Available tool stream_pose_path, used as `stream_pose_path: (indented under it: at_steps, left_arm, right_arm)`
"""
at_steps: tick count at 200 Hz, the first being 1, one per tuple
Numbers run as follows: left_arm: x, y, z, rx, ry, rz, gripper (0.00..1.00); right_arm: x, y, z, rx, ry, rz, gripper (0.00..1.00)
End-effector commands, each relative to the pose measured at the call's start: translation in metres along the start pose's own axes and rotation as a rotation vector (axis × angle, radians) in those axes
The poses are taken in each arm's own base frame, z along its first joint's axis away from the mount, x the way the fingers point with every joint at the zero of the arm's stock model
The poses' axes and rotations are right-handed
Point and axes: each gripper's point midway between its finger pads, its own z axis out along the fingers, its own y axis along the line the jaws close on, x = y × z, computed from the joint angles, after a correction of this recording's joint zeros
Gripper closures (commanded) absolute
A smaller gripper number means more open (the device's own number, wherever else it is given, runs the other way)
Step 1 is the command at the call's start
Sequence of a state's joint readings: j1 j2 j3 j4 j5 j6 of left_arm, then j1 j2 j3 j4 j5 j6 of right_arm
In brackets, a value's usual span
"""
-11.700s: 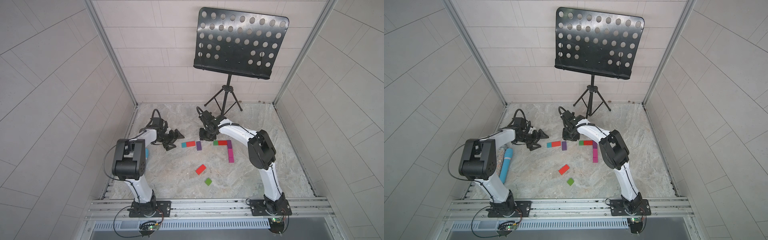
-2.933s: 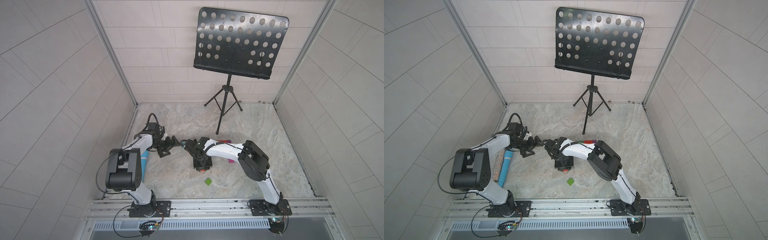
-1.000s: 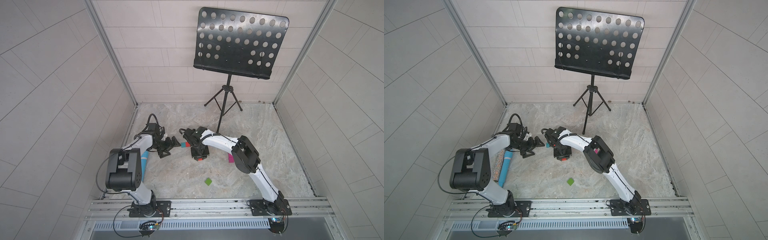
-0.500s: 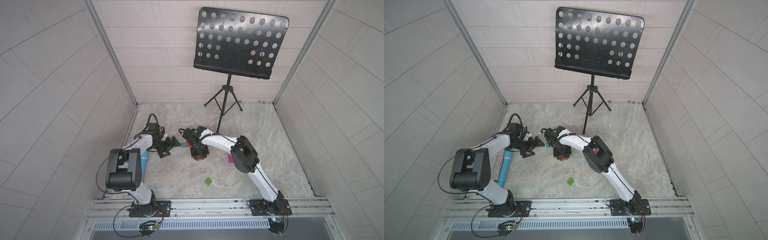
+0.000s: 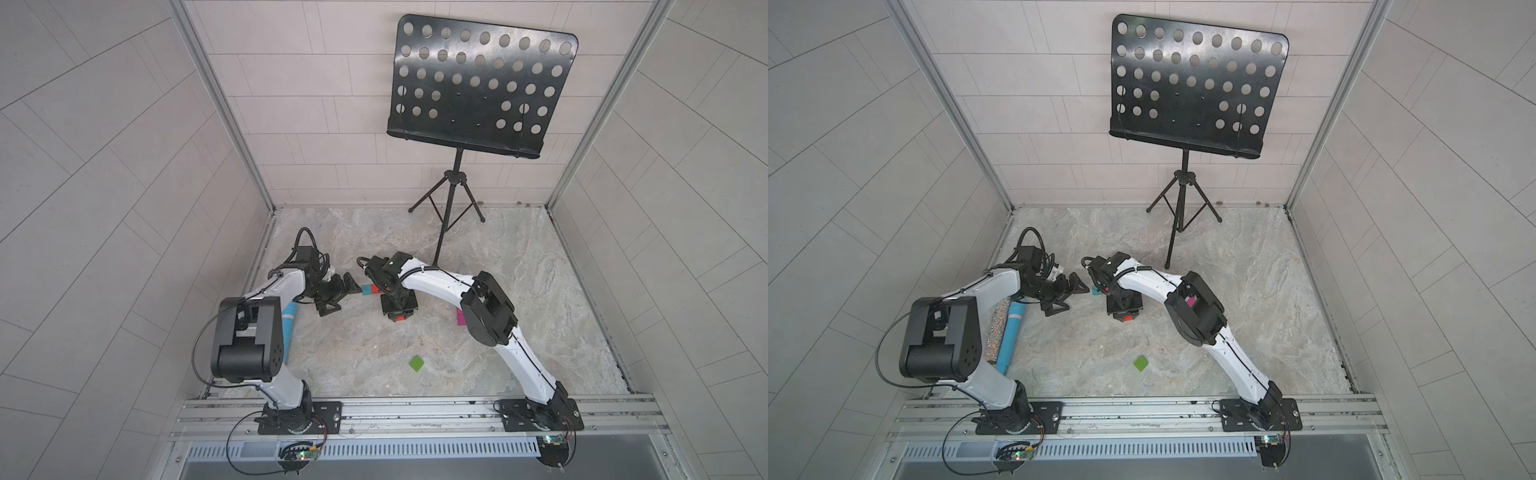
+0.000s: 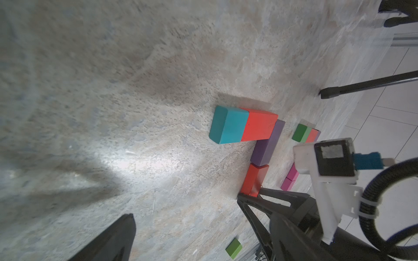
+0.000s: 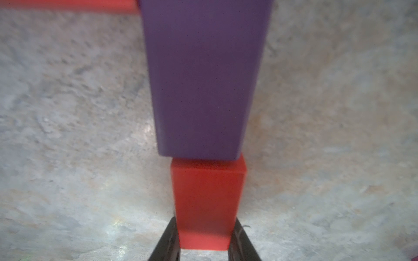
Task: Assemble the number 7 with building blocks
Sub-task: Move the building block to the center of the board.
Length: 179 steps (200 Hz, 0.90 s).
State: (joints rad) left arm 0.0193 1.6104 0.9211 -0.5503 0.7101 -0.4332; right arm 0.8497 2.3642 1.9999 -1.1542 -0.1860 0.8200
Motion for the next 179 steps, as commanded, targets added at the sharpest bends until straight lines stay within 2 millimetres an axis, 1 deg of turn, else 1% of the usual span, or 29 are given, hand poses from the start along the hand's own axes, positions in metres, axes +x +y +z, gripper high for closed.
stream_pose_path:
  at_steps: [1,179]
  left_arm:
    - [0.0025,0.0051,0.0037,-0.006,0.012,-0.001,0.00]
    - [0.0024,0.0061,0.0056,-0.004,0.015,-0.004,0.00]
  right_arm:
    - [-0.0109,-0.0103,0.0409,0.067,0.001,0.031,0.68]
    - [-0.0144,-0.0067,0.0431,0.054,0.001,0.054,0.67]
